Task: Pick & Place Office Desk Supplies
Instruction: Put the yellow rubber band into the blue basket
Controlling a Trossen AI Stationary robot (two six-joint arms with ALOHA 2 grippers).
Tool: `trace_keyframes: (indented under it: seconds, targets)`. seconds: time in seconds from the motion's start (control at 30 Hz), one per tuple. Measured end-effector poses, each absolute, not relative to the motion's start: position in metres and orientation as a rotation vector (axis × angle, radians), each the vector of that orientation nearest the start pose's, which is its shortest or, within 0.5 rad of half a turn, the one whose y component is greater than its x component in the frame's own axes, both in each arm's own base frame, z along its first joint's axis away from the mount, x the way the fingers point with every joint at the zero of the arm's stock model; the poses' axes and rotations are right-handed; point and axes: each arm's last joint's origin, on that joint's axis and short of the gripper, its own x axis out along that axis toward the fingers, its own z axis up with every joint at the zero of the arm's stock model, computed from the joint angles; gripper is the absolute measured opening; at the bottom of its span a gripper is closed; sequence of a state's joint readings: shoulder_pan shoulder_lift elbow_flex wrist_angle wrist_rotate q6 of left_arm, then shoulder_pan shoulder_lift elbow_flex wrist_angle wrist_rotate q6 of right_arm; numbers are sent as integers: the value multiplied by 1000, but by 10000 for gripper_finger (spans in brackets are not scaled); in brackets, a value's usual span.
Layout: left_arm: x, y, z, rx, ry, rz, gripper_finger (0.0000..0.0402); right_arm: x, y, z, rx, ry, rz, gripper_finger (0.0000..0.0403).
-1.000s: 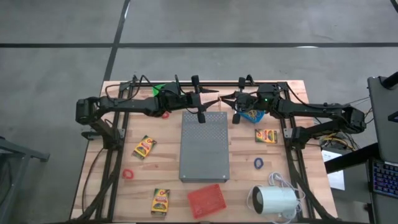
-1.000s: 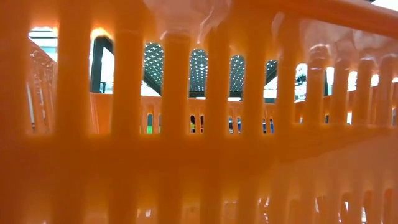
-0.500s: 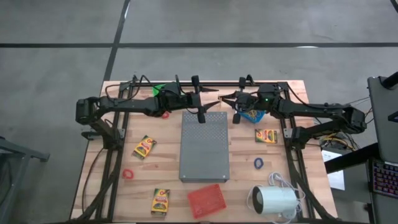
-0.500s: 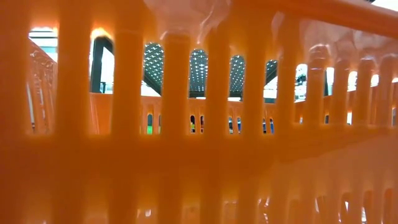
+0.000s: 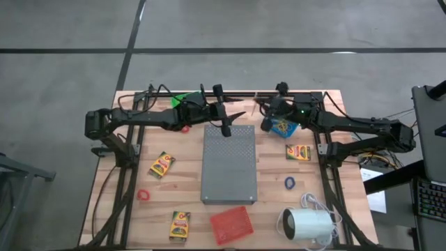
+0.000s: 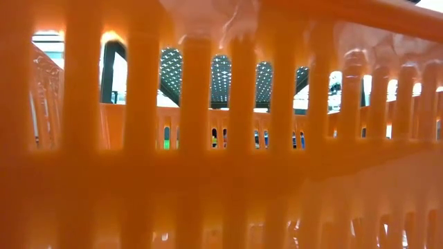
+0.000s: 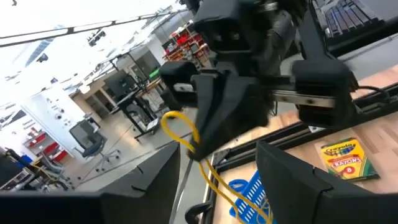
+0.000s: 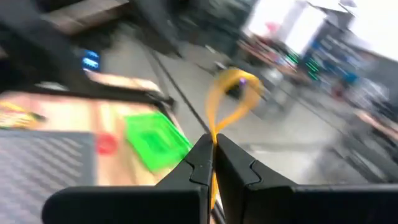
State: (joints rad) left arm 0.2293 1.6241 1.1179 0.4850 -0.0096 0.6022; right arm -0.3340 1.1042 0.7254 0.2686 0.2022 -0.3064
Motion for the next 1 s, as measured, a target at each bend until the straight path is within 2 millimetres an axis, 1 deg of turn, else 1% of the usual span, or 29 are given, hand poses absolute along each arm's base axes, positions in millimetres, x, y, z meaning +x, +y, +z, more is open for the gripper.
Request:
trace_keyframes:
  seconds: [0.1,0.23,0.43,0.53,0.73,0.87,1.0]
  targets:
    - [364,85,296,585,129,215,213,221,-87,294,-235,245,-656,8]
    - [363,84,294,508,150,210,212,207,-87,295,-144,331,-810,8]
    - [363,84,294,477,151,211,213,195,-83,305,-17,468,-861,8]
    - [362,84,294,476,150,211,211,193,-82,312,42,543,-876,8]
    - [362,84,294,477,149,211,209,193,-83,318,146,760,-923,8]
    - [362,84,294,476,152,210,209,197,-87,318,185,912,-965,8]
    - [362,84,293,475,163,208,209,204,-99,310,217,1026,-979,8]
